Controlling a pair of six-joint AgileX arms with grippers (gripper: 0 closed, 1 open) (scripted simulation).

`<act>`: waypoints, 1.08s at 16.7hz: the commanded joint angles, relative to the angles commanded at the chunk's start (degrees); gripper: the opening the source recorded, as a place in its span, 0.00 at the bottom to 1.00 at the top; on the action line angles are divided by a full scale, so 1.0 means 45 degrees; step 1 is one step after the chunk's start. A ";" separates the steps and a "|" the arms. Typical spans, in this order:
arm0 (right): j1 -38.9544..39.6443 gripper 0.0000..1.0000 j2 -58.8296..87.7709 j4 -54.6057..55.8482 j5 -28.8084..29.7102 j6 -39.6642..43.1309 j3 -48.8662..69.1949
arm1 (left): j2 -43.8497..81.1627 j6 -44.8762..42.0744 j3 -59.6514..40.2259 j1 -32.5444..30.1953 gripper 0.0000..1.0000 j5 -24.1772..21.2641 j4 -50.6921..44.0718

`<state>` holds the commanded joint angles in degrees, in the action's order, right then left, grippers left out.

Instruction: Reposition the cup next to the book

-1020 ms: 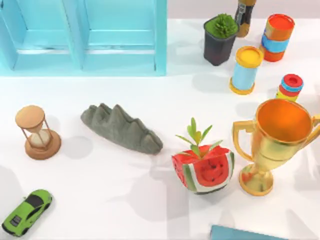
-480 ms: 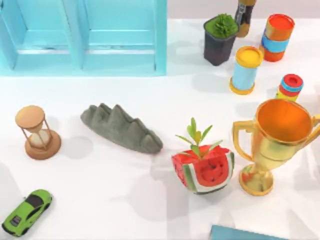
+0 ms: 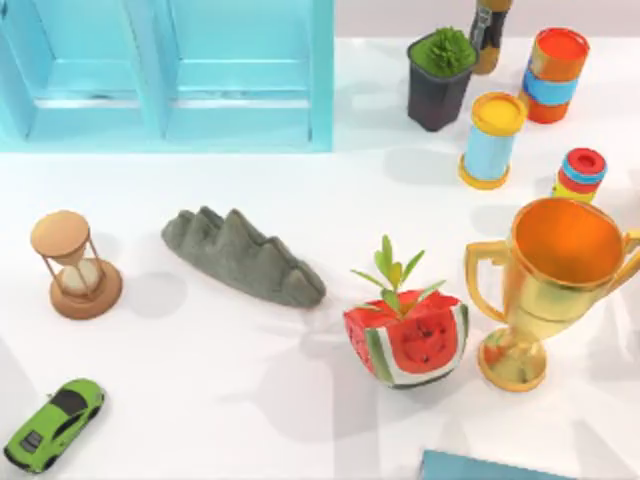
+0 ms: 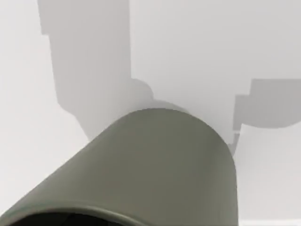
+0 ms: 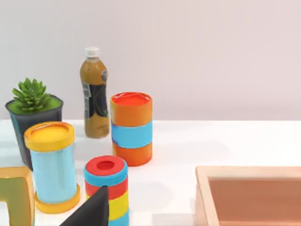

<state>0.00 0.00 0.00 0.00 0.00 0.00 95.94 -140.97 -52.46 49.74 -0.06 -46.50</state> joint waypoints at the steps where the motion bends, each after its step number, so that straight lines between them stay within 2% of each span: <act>1: 0.0000 1.00 0.0000 0.0000 0.0000 0.0000 0.0000 | 0.0000 0.0000 0.0000 0.0000 1.00 0.0000 0.0000; 3: 0.0000 1.00 0.0000 0.0000 0.0000 0.0000 0.0000 | 0.0000 0.0000 0.0000 0.0000 1.00 0.0000 0.0000; 16: 0.0000 1.00 0.0000 0.0000 0.0000 0.0000 0.0000 | 0.0000 0.0000 0.0000 0.0000 0.02 0.0000 0.0000; 18: 0.0000 1.00 0.0000 0.0000 0.0000 0.0000 0.0000 | 0.0000 0.0000 0.0000 0.0000 0.00 0.0000 0.0000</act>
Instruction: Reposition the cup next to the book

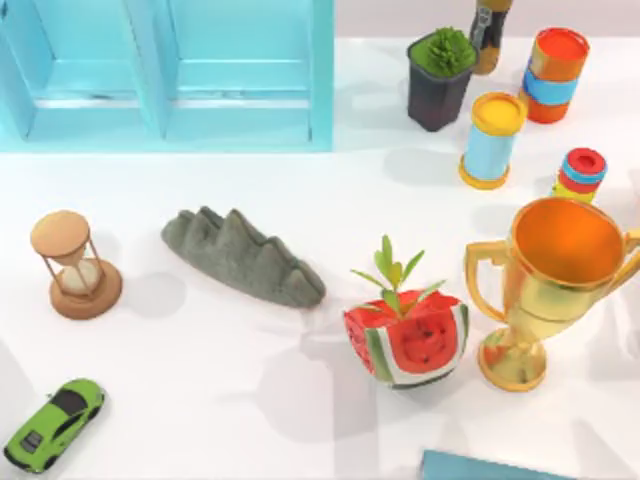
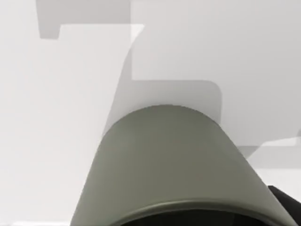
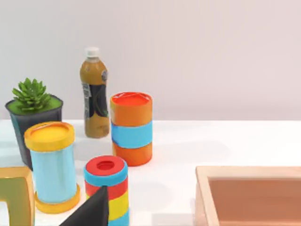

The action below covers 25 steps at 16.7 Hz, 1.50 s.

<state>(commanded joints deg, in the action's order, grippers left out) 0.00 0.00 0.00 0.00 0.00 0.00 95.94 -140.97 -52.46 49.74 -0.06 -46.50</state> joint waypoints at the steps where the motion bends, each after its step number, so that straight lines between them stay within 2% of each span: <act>1: 0.0000 1.00 0.0000 0.0000 0.0000 0.0000 0.0000 | 0.0000 0.0000 0.0000 0.0000 0.00 0.0000 0.0000; 8: 0.0000 1.00 0.0000 0.0000 0.0000 0.0000 0.0000 | -0.0028 -0.0010 -0.0020 -0.0012 0.00 0.0002 -0.0044; 16: 0.0000 1.00 0.0000 0.0000 0.0000 0.0000 0.0000 | -0.0990 0.0023 -0.1567 -0.0033 0.00 0.0003 -0.2592; 21: 0.0000 1.00 0.0000 0.0000 0.0000 0.0000 0.0000 | -0.0995 0.0019 -0.1608 -0.0017 0.00 -0.0002 -0.2639; 25: 0.0000 1.00 0.0000 0.0000 0.0000 0.0000 0.0000 | -0.0986 0.1182 -0.1667 -0.0673 0.00 0.0021 -0.2759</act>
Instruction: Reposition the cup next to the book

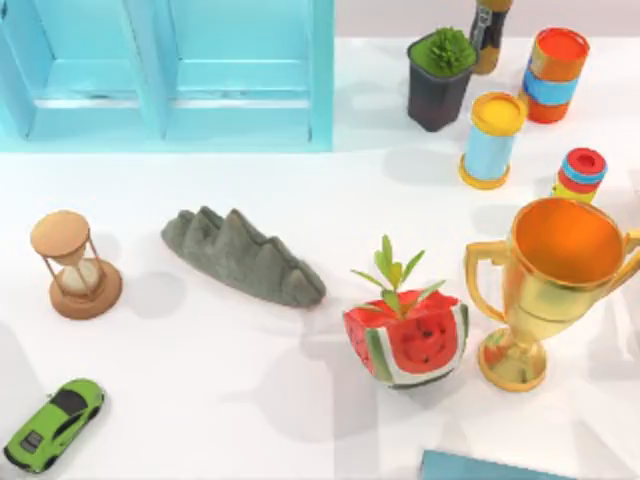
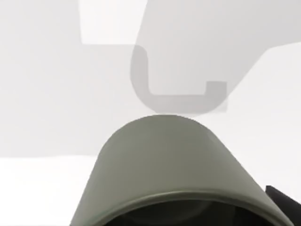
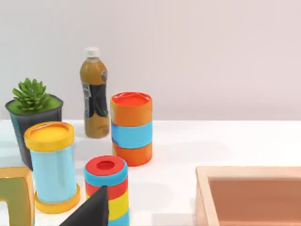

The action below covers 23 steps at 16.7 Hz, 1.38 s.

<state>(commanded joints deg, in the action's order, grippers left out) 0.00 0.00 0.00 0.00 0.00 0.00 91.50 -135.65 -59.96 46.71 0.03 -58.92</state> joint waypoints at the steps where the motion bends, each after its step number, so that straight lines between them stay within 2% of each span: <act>1: 0.0000 1.00 0.0000 0.0000 0.0000 0.0000 0.0000 | 0.0005 0.0592 -0.0031 -0.0335 0.00 0.0012 -0.0060; 5: 0.0000 1.00 0.0000 0.0000 0.0000 0.0000 0.0000 | 0.0032 0.4174 -0.0225 -0.2374 0.00 0.0082 -0.0402; 9: 0.0000 1.00 0.0000 0.0000 0.0000 0.0000 0.0000 | 0.0068 0.9147 -0.0513 -0.5225 0.00 0.0180 -0.0836; 23: 0.0000 1.00 0.0000 0.0000 0.0000 0.0000 0.0000 | 0.0210 3.1319 -0.2148 -1.8125 0.00 0.0584 -0.2135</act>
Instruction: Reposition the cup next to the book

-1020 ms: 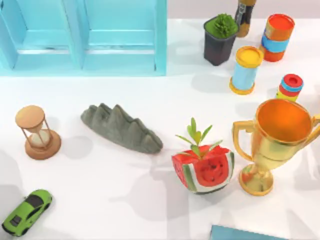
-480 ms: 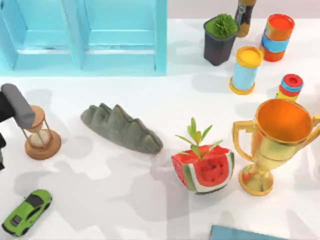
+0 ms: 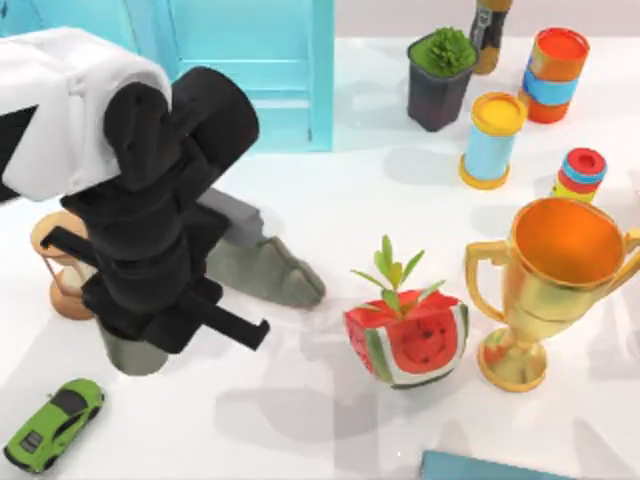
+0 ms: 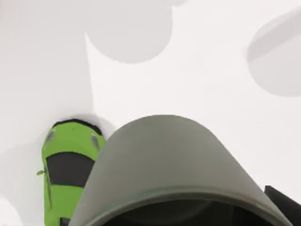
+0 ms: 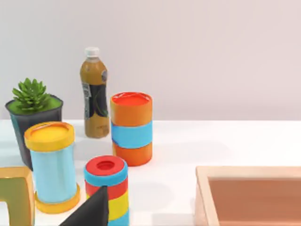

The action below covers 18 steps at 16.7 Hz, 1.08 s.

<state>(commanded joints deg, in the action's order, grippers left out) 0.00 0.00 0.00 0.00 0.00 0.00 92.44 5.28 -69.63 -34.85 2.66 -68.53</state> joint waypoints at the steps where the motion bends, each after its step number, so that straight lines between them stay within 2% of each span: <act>1: 0.0000 1.00 0.0000 0.0000 0.0000 0.0000 0.0000 | 0.0009 0.1542 -0.0138 -0.0908 0.00 0.0026 -0.0050; 6: 0.0000 1.00 0.0000 0.0000 0.0000 0.0000 0.0000 | 0.0049 0.8412 -0.0785 -0.4977 0.00 0.0139 -0.0210; 10: 0.0000 1.00 0.0000 0.0000 0.0000 0.0000 0.0000 | 0.0073 1.2571 -0.1197 -0.7462 0.00 0.0206 -0.0264; 14: 0.0000 1.00 0.0000 0.0000 0.0000 0.0000 0.0000 | 0.0087 1.4988 -0.1443 -0.8916 0.00 0.0245 -0.0278; 18: 0.0000 1.00 0.0000 0.0000 0.0000 0.0000 0.0000 | 0.0090 1.5480 -0.1494 -0.9214 0.00 0.0253 -0.0278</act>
<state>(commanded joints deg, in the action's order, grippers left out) 0.00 0.00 0.00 0.00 0.00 0.00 92.85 74.94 -76.35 -76.32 3.80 -69.77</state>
